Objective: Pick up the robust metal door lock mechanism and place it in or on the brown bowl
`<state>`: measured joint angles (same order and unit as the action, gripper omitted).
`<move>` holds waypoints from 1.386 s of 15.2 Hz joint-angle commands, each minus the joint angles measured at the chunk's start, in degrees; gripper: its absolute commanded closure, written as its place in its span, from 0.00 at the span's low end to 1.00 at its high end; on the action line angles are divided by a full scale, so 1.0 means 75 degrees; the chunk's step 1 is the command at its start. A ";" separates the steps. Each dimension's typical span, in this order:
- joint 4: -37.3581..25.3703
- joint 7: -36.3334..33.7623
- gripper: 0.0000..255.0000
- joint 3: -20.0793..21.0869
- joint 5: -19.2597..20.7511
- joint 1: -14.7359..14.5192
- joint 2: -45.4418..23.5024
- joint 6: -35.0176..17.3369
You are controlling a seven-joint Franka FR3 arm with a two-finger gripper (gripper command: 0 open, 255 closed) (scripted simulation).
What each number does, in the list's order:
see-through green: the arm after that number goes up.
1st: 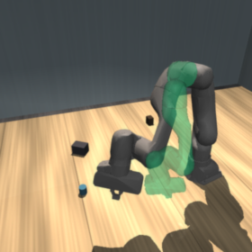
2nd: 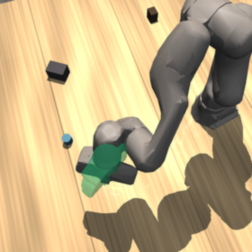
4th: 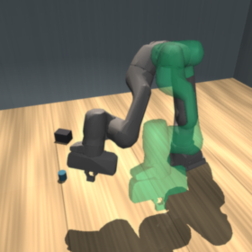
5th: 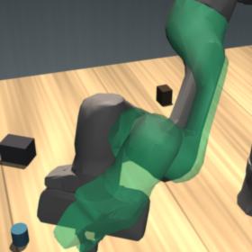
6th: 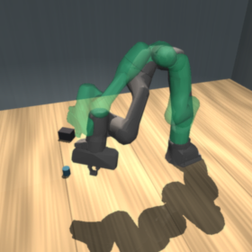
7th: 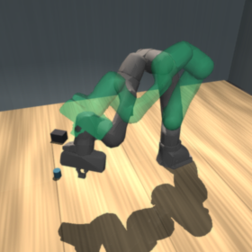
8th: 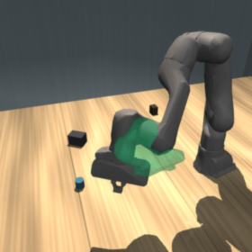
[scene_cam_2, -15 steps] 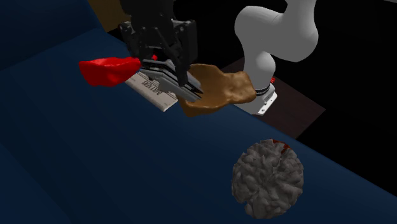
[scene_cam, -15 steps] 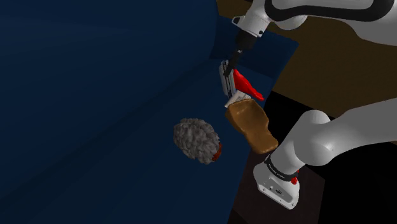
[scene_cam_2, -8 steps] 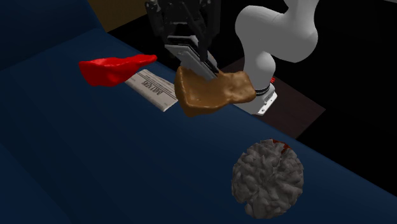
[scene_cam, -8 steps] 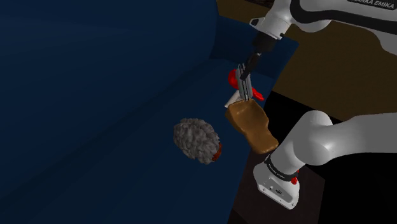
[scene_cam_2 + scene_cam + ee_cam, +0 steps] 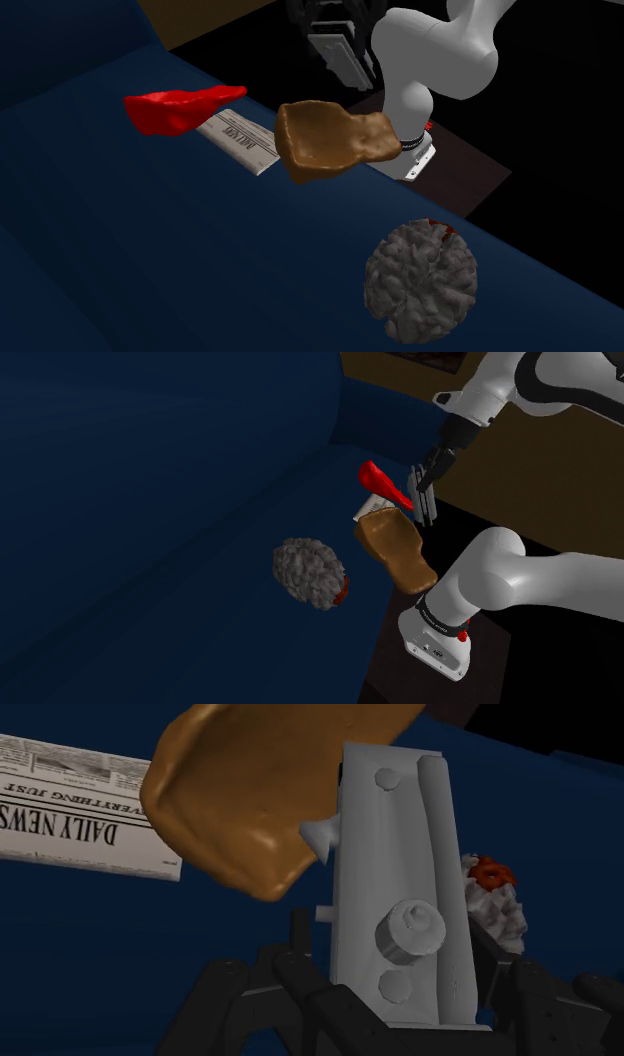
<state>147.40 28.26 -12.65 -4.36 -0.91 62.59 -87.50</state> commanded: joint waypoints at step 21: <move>0.1766 0.0307 1.00 -0.0241 0.0276 0.0286 0.0662 -0.1040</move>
<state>160.65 30.56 -14.46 -2.29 1.23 67.55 -95.28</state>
